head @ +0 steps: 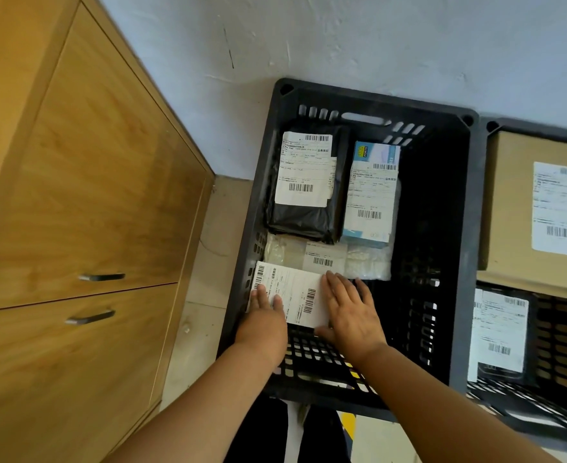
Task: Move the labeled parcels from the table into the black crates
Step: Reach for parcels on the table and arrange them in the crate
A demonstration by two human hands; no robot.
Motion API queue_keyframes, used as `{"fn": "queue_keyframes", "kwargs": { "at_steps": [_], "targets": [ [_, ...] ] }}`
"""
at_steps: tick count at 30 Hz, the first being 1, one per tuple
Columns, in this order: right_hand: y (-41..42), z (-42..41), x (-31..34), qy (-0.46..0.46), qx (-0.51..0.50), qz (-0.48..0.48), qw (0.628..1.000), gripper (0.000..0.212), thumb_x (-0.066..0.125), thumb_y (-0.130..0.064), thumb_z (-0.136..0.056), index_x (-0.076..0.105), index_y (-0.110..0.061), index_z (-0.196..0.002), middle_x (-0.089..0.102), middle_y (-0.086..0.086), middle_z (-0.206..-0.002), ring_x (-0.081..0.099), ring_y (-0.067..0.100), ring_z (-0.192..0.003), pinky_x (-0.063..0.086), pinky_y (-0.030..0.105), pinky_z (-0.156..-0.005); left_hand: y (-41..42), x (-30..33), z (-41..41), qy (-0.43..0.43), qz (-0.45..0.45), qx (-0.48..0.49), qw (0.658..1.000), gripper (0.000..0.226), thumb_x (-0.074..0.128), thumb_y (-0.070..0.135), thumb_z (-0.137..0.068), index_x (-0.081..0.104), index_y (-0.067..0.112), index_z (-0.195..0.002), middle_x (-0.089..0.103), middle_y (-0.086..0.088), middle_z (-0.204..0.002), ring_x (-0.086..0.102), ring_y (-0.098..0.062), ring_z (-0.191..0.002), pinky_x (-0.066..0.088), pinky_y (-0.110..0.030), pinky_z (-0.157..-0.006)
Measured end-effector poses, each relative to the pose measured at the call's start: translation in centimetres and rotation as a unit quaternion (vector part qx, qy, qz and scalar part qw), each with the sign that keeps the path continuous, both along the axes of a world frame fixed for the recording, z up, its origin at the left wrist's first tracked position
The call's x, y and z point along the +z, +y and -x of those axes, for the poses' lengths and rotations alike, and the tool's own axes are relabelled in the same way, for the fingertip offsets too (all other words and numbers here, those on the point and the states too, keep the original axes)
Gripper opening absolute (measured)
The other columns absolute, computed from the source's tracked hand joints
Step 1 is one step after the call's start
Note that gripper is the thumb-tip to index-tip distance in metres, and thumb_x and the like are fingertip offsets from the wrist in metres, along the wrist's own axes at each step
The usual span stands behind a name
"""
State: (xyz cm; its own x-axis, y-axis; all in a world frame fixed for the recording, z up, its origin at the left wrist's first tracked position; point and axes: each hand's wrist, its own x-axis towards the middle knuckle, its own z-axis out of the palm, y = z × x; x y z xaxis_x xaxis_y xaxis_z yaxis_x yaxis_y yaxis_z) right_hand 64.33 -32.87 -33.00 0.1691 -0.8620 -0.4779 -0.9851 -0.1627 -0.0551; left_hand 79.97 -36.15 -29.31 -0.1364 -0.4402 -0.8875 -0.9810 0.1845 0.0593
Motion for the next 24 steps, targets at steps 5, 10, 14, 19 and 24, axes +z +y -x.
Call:
{"fn": "queue_keyframes", "kwargs": {
  "at_steps": [5,10,14,19,24],
  "targets": [
    [-0.3,-0.4,0.6,-0.002,-0.023,-0.043,0.999,0.105,0.076,-0.052,-0.069,0.026,-0.004,-0.148,0.034,0.012,-0.15,0.034,0.027,-0.139,0.018,0.047,-0.115,-0.8,0.3,0.8,-0.016,-0.023,0.005,1.0,0.08,0.043,-0.005,-0.09,-0.008,0.009,-0.15,-0.024,-0.022,-0.153,-0.015,-0.035,-0.144,0.025,-0.044,-0.113],
    [-0.4,-0.6,2.6,-0.007,-0.035,-0.068,0.997,0.093,0.059,-0.036,-0.09,-0.006,-0.01,-0.151,-0.003,0.006,-0.16,-0.002,0.023,-0.147,-0.003,0.039,-0.118,-0.6,1.0,0.7,-0.023,-0.021,-0.008,0.999,0.078,0.044,-0.003,-0.091,-0.004,0.011,-0.151,-0.021,-0.021,-0.154,-0.011,-0.034,-0.145,0.027,-0.043,-0.113],
    [0.6,0.1,6.1,-0.033,-0.1,-0.051,0.993,0.088,0.058,-0.029,-0.091,-0.003,-0.014,-0.152,-0.001,0.006,-0.16,0.001,0.023,-0.147,0.007,0.038,-0.119,-0.6,3.1,0.2,0.008,0.025,-0.011,1.0,0.064,0.05,0.004,-0.089,0.024,0.013,-0.147,0.01,-0.017,-0.155,0.022,-0.031,-0.14,0.039,-0.041,-0.106],
    [2.8,2.4,13.1,-0.063,-0.197,-0.02,0.978,0.077,0.056,-0.03,-0.092,0.008,-0.02,-0.151,0.005,0.005,-0.159,0.009,0.024,-0.145,0.014,0.037,-0.117,-0.3,8.4,1.3,0.069,0.119,-0.031,0.99,0.051,0.048,0.013,-0.092,0.036,0.019,-0.142,0.035,-0.008,-0.145,0.039,-0.025,-0.128,0.043,-0.038,-0.1],
    [4.7,5.4,20.5,-0.121,-0.319,0.033,0.939,0.074,0.058,-0.03,-0.092,0.015,-0.02,-0.151,0.011,0.003,-0.158,0.014,0.022,-0.144,0.02,0.032,-0.115,-0.2,15.8,4.0,0.149,0.177,0.011,0.973,0.039,0.043,0.026,-0.096,0.047,0.024,-0.135,0.053,0.0,-0.131,0.052,-0.019,-0.115,0.046,-0.03,-0.087]
  ]
}}
